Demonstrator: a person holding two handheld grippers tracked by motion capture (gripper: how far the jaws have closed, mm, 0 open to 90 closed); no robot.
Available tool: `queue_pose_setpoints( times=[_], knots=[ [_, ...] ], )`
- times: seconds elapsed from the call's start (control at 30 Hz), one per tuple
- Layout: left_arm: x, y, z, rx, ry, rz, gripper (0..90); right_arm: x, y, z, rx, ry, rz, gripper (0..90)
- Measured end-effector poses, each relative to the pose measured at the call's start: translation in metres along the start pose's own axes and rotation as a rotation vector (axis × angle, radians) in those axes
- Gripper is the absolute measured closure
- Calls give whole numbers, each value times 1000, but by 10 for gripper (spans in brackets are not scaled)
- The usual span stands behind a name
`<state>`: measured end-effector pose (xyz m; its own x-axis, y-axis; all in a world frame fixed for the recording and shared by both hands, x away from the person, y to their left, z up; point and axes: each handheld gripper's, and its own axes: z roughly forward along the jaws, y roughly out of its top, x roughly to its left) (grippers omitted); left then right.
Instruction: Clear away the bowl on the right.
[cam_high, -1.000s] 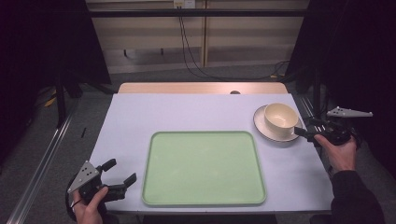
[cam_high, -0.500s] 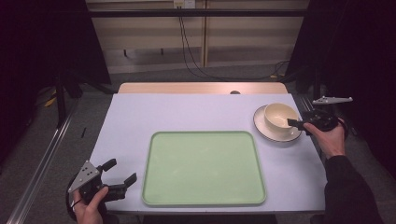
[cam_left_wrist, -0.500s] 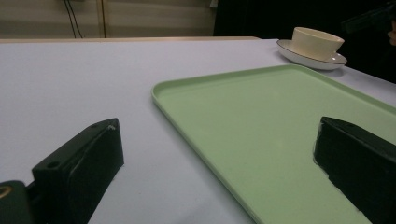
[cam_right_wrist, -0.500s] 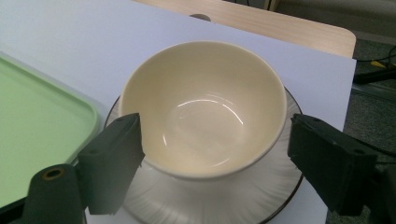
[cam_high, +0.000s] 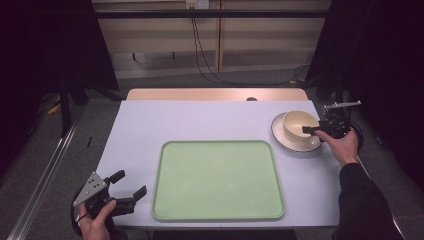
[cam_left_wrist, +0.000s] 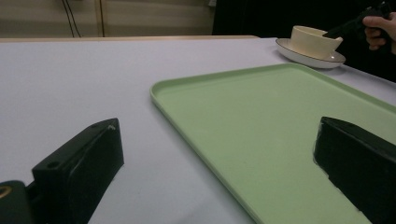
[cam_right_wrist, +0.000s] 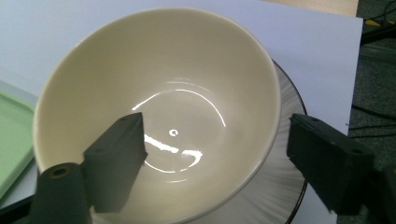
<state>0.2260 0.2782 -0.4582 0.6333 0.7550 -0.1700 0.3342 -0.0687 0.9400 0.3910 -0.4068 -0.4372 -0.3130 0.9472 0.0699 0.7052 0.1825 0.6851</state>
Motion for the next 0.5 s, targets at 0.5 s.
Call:
queue_pose_setpoints(
  times=[0.5],
  knots=[
    [0,0,0,2,-1,0,16,5,-1,20,41,-38,56,445]
  ],
)
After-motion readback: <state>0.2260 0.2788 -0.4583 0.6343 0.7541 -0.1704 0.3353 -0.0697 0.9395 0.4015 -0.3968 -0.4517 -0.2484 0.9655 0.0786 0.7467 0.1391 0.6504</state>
